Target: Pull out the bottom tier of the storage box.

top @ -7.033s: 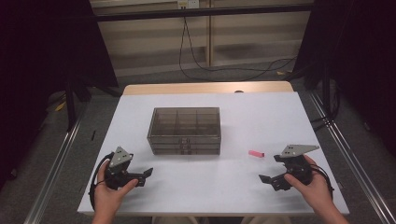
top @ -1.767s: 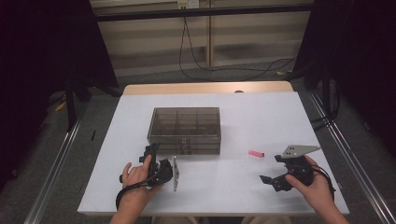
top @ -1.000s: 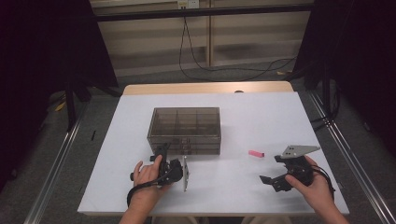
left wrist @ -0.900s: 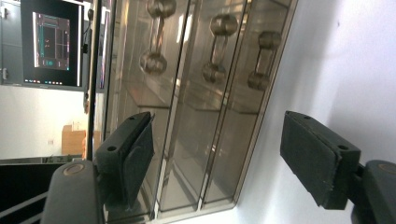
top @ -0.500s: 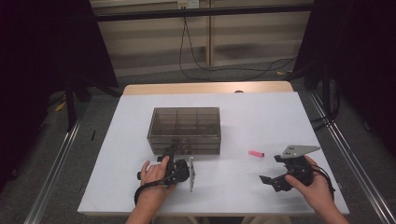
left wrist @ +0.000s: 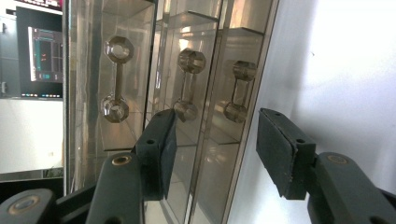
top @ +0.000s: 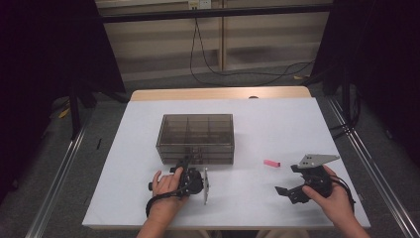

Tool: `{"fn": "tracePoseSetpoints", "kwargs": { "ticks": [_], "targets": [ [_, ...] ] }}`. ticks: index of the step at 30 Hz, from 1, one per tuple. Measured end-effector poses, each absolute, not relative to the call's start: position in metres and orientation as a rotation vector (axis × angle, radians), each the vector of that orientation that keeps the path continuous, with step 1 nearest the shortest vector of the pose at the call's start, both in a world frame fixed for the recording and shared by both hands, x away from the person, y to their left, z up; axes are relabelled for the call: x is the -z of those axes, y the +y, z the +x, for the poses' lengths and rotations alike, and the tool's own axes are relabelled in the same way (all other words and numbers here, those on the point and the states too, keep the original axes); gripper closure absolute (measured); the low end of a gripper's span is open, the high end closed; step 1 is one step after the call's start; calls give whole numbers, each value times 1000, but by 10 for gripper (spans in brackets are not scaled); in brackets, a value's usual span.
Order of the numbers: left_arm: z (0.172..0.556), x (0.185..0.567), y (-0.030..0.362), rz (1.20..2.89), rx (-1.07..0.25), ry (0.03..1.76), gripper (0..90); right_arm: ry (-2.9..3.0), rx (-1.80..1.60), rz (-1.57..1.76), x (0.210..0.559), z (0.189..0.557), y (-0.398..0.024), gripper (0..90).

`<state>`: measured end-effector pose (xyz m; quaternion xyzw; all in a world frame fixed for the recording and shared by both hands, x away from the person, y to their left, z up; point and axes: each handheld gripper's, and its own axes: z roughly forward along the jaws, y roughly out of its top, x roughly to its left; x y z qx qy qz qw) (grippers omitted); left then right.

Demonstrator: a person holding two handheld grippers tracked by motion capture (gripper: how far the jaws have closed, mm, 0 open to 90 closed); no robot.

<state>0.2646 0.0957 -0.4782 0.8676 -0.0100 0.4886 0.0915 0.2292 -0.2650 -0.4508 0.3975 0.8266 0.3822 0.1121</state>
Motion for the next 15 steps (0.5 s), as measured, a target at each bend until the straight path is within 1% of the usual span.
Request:
{"fn": "tracePoseSetpoints", "kwargs": {
  "ticks": [3, 4, 5, 11, 12, 14, 15],
  "targets": [
    [265, 479, 95, 2573, -1443, -7, 484, 2426, -1122, 1165, 451, 229, -265, 28],
    [264, 479, 95, 2559, -1461, -20, 501, 2426, -1120, 1168, 451, 229, -265, 28],
    [263, 480, 95, 2545, -1457, 9, 531, 2425, -1118, 1167, 451, 229, -265, 28],
    [257, 480, 94, 2537, -1471, -42, 541, 2425, -1118, 1168, 451, 229, -265, 28],
    [256, 480, 94, 2576, -1455, -74, 547, 2426, -1121, 1168, 451, 229, -265, 28],
    [255, 483, 95, 2544, -1470, -40, 559, 2428, -1117, 1165, 451, 229, -264, 28],
    [255, 485, 95, 2549, -1445, -31, 582, 2428, -1117, 1163, 451, 229, -264, 28]
  ]
}}
